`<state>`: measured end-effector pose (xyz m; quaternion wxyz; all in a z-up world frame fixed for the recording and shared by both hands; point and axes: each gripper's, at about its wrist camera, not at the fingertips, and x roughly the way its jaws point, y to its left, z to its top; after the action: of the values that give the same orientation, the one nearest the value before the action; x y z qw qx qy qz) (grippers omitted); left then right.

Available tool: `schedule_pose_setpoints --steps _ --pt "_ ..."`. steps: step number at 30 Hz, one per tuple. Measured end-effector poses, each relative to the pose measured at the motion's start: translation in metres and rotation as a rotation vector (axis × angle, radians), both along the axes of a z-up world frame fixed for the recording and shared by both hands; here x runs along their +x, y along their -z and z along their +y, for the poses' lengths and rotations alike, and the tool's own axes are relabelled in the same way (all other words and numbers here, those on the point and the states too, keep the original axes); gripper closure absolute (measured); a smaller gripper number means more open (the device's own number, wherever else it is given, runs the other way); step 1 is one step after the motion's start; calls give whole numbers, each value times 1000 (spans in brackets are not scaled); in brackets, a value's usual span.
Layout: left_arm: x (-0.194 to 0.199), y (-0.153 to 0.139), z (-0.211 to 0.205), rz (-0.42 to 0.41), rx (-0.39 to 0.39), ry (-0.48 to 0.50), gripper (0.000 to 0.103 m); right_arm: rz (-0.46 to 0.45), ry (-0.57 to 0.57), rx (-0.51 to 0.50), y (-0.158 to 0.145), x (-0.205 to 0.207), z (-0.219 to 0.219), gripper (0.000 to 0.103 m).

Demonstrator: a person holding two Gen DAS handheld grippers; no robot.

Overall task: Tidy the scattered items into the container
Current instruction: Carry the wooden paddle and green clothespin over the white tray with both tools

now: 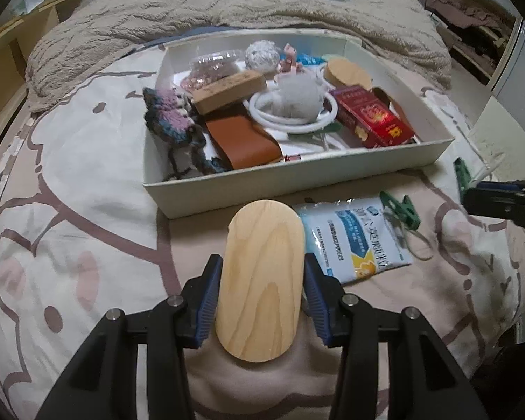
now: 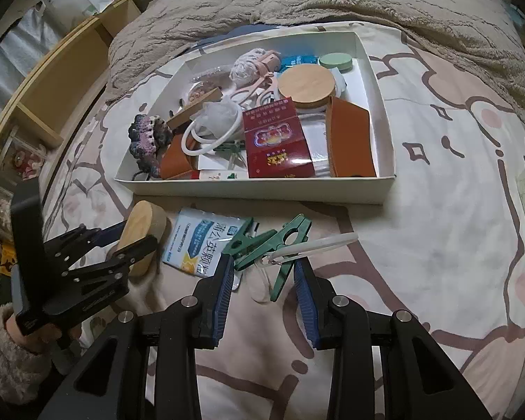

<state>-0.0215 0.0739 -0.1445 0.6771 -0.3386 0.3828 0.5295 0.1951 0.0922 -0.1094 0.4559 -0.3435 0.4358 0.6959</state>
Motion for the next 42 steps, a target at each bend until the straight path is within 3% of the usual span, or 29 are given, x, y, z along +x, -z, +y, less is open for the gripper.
schedule_pose_setpoints --steps 2,21,35,42 --pt "-3 -8 -2 -11 19 -1 58 -9 48 5 -2 -2 2 67" --pt "3 -68 24 -33 195 -49 58 -24 37 200 -52 -22 22 67" --pt "7 -87 76 -75 241 -147 58 19 128 268 -77 -3 74 67" --pt "3 -89 104 -95 254 -197 58 -50 161 336 -89 -4 104 67"
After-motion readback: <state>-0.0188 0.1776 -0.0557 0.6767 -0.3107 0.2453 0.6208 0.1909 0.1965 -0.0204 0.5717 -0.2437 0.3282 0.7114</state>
